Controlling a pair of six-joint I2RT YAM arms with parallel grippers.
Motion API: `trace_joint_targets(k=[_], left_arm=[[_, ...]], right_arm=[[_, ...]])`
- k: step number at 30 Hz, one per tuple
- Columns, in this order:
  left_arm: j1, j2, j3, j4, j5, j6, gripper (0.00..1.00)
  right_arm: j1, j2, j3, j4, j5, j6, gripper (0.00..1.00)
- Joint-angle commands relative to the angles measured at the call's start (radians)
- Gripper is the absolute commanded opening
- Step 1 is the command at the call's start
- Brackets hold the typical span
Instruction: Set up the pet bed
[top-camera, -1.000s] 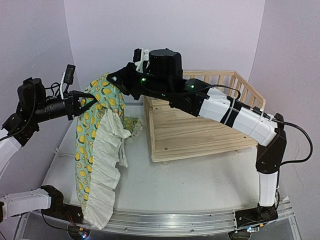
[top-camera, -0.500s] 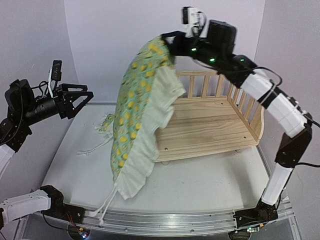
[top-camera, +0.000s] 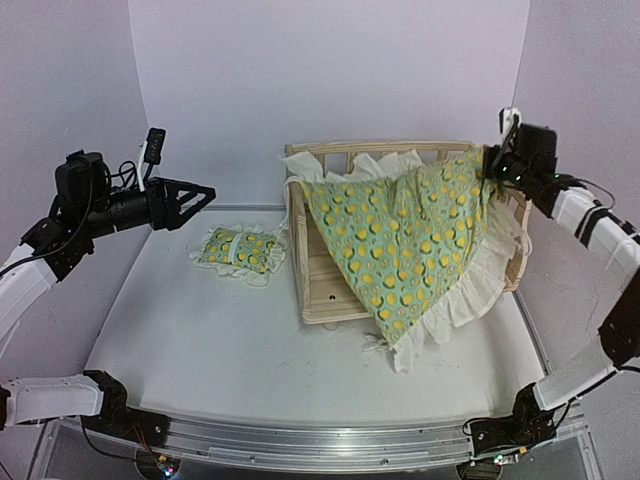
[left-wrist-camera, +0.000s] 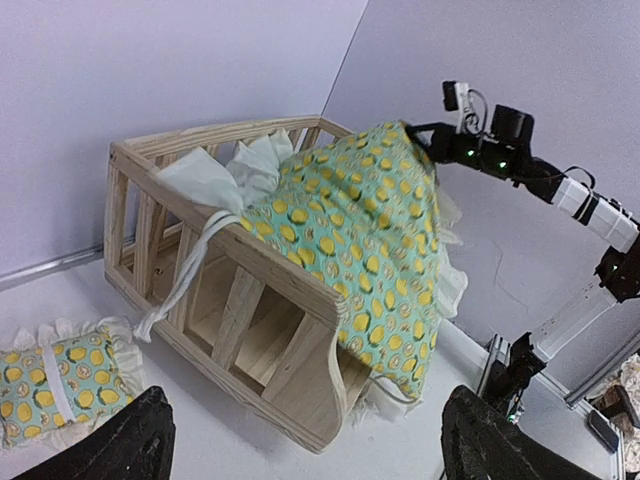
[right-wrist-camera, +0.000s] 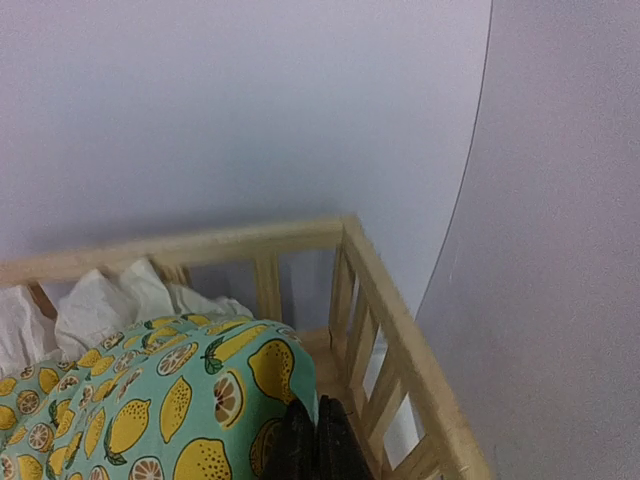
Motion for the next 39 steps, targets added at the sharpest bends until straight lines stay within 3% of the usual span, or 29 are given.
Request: trace_joint_targets(k=[1, 5, 7, 10, 12, 14, 16, 18, 23, 28, 30, 32, 39], left_arm=[[-0.003, 0.015, 0.047, 0.051, -0.033, -0.062, 0.93], [-0.003, 0.044, 0.064, 0.011, -0.129, -0.098, 0.94], [-0.003, 0.082, 0.083, -0.019, -0.166, -0.126, 0.94], [-0.003, 0.149, 0.121, -0.090, -0.242, -0.157, 0.94], [-0.001, 0.186, 0.132, -0.131, -0.299, -0.168, 0.94], [-0.001, 0.217, 0.120, -0.135, -0.328, -0.193, 0.93], [-0.001, 0.255, 0.112, -0.124, -0.318, -0.219, 0.94], [-0.001, 0.290, 0.094, -0.082, -0.275, -0.253, 0.93], [-0.025, 0.352, 0.002, 0.129, -0.104, -0.358, 0.91], [-0.123, 0.368, -0.065, 0.302, -0.068, -0.430, 0.87], [-0.155, 0.376, -0.093, 0.343, -0.068, -0.450, 0.83], [-0.186, 0.382, -0.114, 0.369, -0.079, -0.456, 0.80], [-0.213, 0.355, -0.177, 0.449, -0.102, -0.479, 0.82]], right_arm=[[0.004, 0.077, -0.102, 0.067, 0.057, 0.124, 0.00], [0.058, 0.131, -0.151, 0.029, 0.165, 0.191, 0.00], [0.054, 0.226, -0.081, -0.070, 0.325, 0.168, 0.00], [0.052, 0.362, 0.189, -0.390, 0.534, 0.108, 0.33], [0.060, 0.381, 0.335, -0.606, 0.539, 0.135, 0.59], [0.110, 0.345, 0.416, -0.725, 0.522, 0.155, 0.73], [0.198, 0.282, 0.416, -0.734, 0.544, 0.127, 0.85], [0.284, 0.267, 0.454, -0.752, 0.471, 0.115, 0.92], [0.432, 0.343, 0.482, -0.602, -0.159, 0.141, 0.90], [0.471, 0.454, 0.501, -0.438, -0.476, 0.307, 0.64], [0.472, 0.492, 0.497, -0.433, -0.497, 0.368, 0.58], [0.472, 0.512, 0.456, -0.423, -0.474, 0.402, 0.59], [0.548, 0.629, 0.373, -0.413, -0.192, 0.280, 0.78]])
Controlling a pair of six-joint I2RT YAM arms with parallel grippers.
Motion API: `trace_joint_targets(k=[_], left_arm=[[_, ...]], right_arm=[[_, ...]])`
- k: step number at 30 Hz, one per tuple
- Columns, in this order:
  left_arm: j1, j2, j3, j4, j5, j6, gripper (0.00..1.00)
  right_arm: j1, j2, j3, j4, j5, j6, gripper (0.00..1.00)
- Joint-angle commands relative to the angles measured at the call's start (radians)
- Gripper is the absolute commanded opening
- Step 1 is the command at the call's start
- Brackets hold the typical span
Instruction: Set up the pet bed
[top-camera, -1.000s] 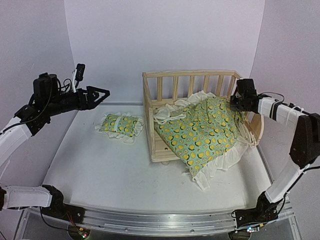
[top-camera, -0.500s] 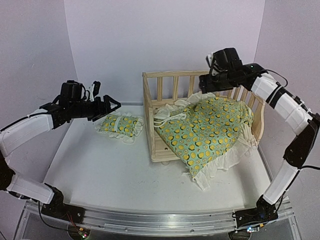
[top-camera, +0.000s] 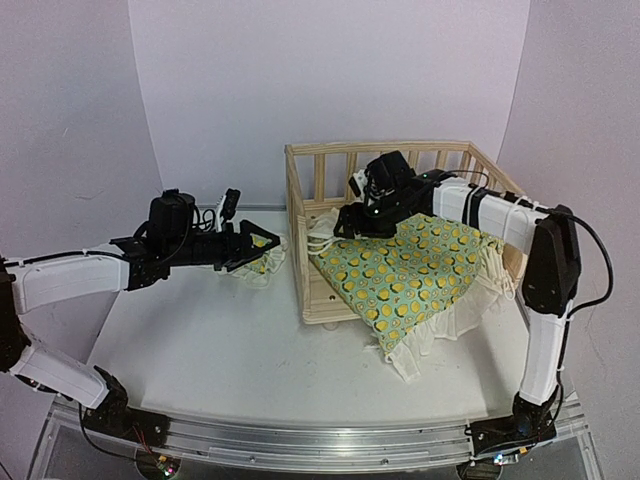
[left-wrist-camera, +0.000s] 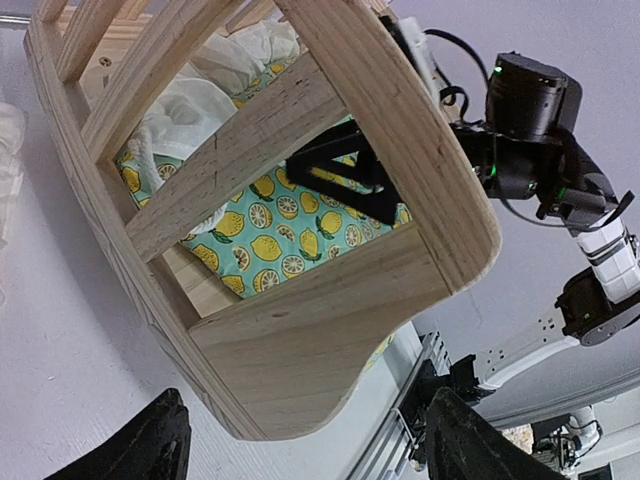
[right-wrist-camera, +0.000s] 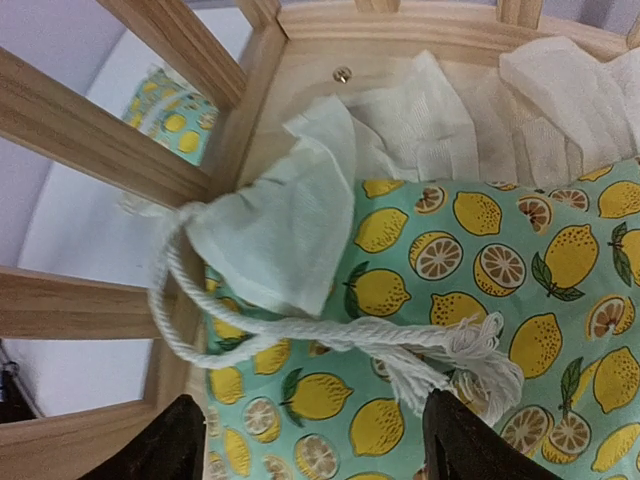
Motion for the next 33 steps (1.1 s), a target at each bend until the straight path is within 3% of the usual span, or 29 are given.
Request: trace_joint_targets(k=[1, 4, 7, 10, 11, 13, 17, 22, 33], left_arm=[[0.000, -0.040, -0.012, 0.118, -0.008, -0.020, 0.82], [0.000, -0.061, -0.023, 0.117, -0.015, -0.013, 0.83], [0.001, -0.081, -0.042, 0.117, -0.046, -0.010, 0.83], [0.002, -0.100, -0.055, 0.114, -0.074, -0.009, 0.83], [0.003, -0.107, -0.059, 0.114, -0.083, -0.012, 0.83], [0.003, -0.124, -0.070, 0.112, -0.104, -0.018, 0.84], [0.002, -0.154, -0.091, 0.111, -0.147, -0.026, 0.85], [0.003, -0.168, -0.101, 0.108, -0.155, -0.029, 0.85], [0.003, -0.164, -0.134, 0.109, -0.137, -0.047, 0.86]], right_arm=[[0.068, 0.064, -0.011, 0.055, 0.175, -0.079, 0.78], [0.110, 0.097, -0.051, 0.087, 0.402, -0.140, 0.77], [0.130, 0.148, -0.063, 0.125, 0.520, -0.122, 0.68], [0.131, 0.151, -0.063, 0.217, 0.492, -0.028, 0.22], [0.130, 0.140, -0.057, 0.248, 0.472, 0.009, 0.11], [0.128, 0.112, -0.029, 0.290, 0.464, 0.097, 0.01], [0.105, 0.110, 0.076, 0.328, 0.463, 0.238, 0.00], [0.087, 0.186, 0.205, 0.373, 0.502, 0.286, 0.00], [0.068, 0.432, 0.554, 0.432, 0.282, 0.283, 0.02]])
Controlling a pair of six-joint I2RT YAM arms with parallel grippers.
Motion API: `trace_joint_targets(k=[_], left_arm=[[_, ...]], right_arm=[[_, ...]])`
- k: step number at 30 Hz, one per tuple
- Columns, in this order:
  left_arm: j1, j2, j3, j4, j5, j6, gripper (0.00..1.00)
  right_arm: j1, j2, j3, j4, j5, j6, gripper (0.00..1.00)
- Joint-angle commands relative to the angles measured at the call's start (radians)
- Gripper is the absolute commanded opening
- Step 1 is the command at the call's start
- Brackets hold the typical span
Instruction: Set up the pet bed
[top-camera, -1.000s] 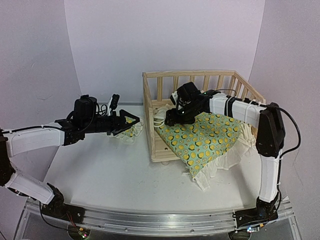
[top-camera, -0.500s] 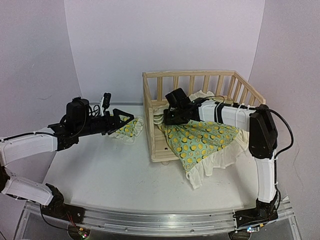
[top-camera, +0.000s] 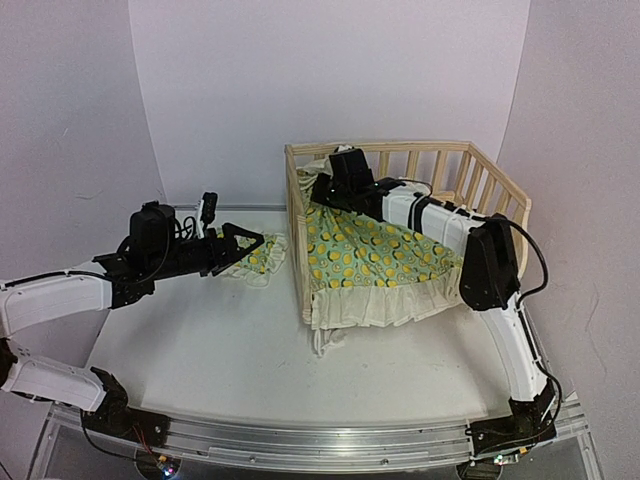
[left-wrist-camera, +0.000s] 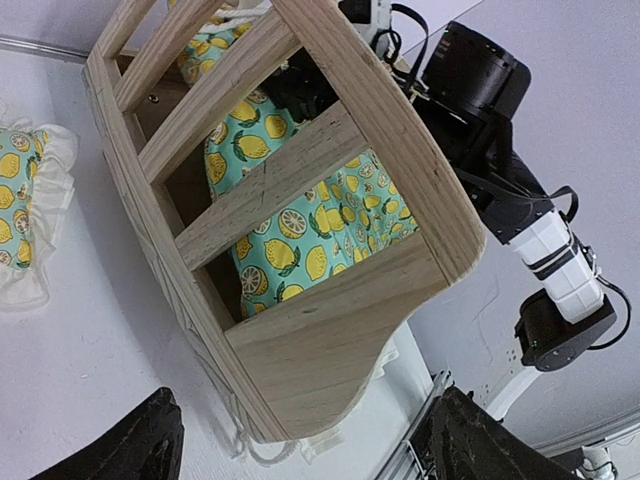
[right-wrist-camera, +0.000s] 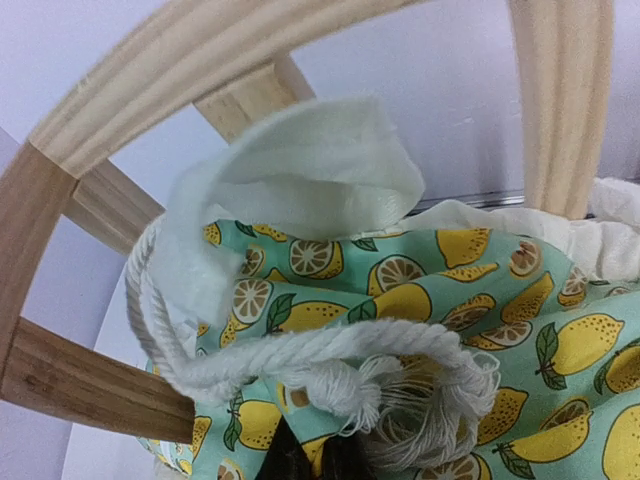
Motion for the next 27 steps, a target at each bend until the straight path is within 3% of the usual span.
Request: trace_joint_targets(k=[1, 5, 8, 9, 13, 17, 20, 21, 22, 24, 27], left_arm=[[0.001, -0.008, 0.002, 0.044, -0.002, -0.016, 0.87], [-0.009, 0.019, 0.007, 0.048, 0.006, 0.002, 0.88], [-0.021, 0.038, 0.025, 0.061, 0.020, 0.039, 0.88], [-0.023, 0.045, 0.031, 0.068, 0.025, 0.049, 0.89], [-0.031, 0.070, 0.045, 0.113, 0.041, 0.066, 0.88], [-0.042, 0.077, 0.034, 0.170, 0.050, 0.062, 0.87], [-0.057, 0.081, 0.029, 0.218, 0.063, 0.067, 0.85], [-0.062, 0.084, 0.033, 0.229, 0.067, 0.068, 0.83], [-0.069, 0.088, 0.039, 0.237, 0.073, 0.068, 0.82], [-0.081, 0.084, 0.051, 0.241, 0.084, 0.075, 0.81], [-0.090, 0.053, 0.048, 0.241, 0.081, 0.082, 0.82]], right_arm=[[0.012, 0.057, 0.176, 0.052, -0.110, 0.013, 0.13], [0.008, -0.013, 0.312, -0.268, -0.119, -0.146, 0.66], [-0.011, -0.236, 0.131, -0.480, -0.062, -0.271, 0.94], [-0.028, -0.320, 0.041, -0.509, -0.064, -0.296, 0.98], [-0.161, -0.553, -0.276, -0.603, -0.077, -0.346, 0.97], [-0.292, -0.748, -0.556, -0.530, -0.028, -0.359, 0.88], [-0.360, -0.793, -0.703, -0.432, -0.024, -0.348, 0.53], [-0.368, -0.790, -0.727, -0.414, 0.018, -0.345, 0.47], [-0.371, -0.784, -0.740, -0.412, 0.071, -0.345, 0.47], [-0.371, -0.788, -0.782, -0.415, 0.164, -0.340, 0.68], [-0.371, -0.834, -0.858, -0.424, 0.135, -0.321, 0.73]])
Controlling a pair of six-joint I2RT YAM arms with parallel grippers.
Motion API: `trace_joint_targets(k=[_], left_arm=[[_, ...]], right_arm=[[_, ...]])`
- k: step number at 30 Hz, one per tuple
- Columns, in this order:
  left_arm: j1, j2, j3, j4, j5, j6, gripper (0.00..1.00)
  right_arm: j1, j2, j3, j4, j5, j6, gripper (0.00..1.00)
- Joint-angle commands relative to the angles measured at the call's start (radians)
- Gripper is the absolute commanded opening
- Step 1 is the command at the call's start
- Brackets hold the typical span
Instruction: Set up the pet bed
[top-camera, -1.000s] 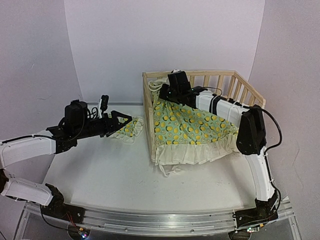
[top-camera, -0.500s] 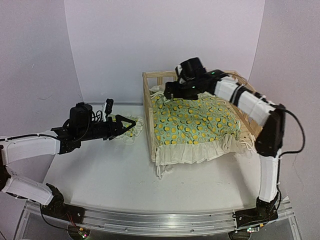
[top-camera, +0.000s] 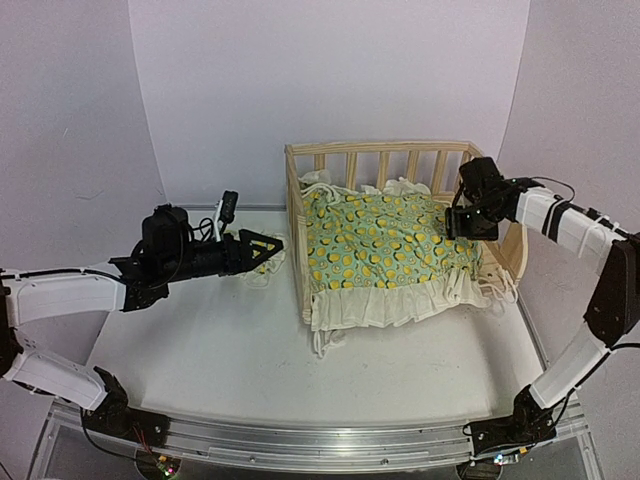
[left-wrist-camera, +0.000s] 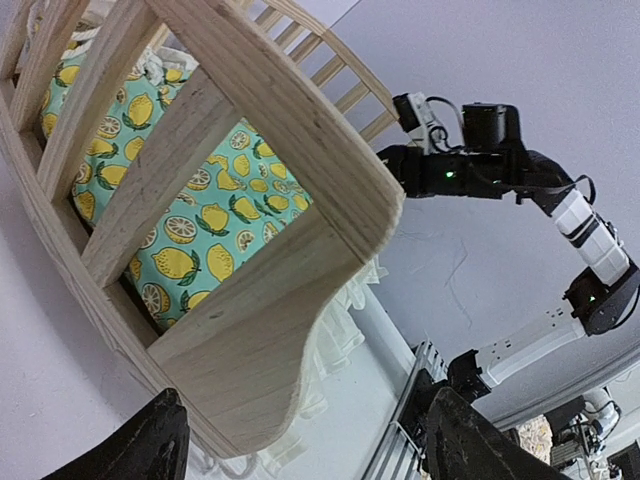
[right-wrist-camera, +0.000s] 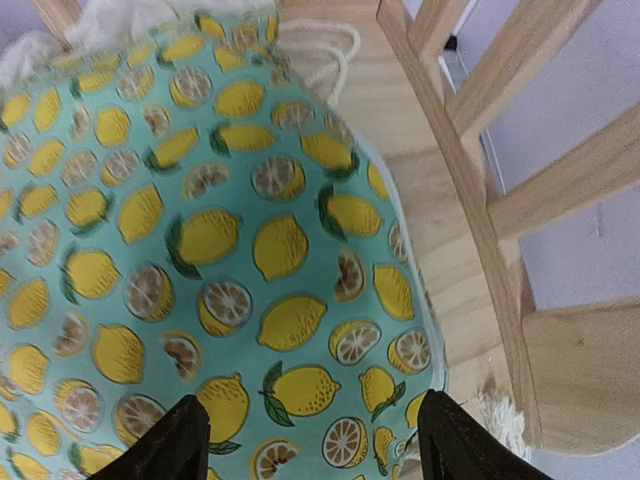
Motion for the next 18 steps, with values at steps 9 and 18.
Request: trace_joint_targets(k=[9, 18], left_arm=[[-0.101, -0.106, -0.054, 0.076, -0.126, 0.062, 0.85], [-0.166, -0.031, -0.014, 0.076, -0.171, 0.075, 0.84]], right_arm=[[-0.127, -0.250, -0.363, 0.131, -0.234, 0.005, 0.80], [-0.152, -0.278, -0.476, 0.205, -0.315, -0.020, 0.67]])
